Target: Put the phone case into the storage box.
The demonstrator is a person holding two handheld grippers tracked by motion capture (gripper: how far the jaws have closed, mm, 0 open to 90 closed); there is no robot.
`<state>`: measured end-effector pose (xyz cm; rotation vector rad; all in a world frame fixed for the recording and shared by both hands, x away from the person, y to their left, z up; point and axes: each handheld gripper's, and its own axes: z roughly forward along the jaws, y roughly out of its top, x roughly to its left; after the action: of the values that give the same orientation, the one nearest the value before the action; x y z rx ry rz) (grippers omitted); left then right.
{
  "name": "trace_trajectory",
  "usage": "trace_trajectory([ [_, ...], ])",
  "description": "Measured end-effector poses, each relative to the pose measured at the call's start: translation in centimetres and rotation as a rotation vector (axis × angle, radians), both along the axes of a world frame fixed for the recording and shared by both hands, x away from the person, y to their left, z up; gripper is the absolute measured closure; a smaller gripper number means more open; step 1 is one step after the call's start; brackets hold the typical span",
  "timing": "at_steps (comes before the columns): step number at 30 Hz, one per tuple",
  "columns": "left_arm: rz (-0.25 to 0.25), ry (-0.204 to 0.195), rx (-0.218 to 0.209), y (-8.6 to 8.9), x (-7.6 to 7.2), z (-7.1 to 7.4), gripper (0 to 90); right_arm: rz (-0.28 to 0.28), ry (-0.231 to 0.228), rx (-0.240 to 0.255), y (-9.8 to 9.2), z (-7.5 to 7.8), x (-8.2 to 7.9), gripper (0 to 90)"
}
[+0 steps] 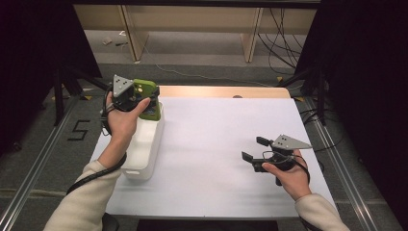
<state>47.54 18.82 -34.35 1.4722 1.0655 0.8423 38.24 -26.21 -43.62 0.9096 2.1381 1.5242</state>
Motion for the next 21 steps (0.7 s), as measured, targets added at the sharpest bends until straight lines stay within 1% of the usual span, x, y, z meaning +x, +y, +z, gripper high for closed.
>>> trace_trajectory([
  [21, 0.024, 0.008, 0.011, 0.50, 0.58, -0.18, 16.3, -0.003, 0.002, 0.002, 0.04, -0.03, 0.02, 15.3],
])
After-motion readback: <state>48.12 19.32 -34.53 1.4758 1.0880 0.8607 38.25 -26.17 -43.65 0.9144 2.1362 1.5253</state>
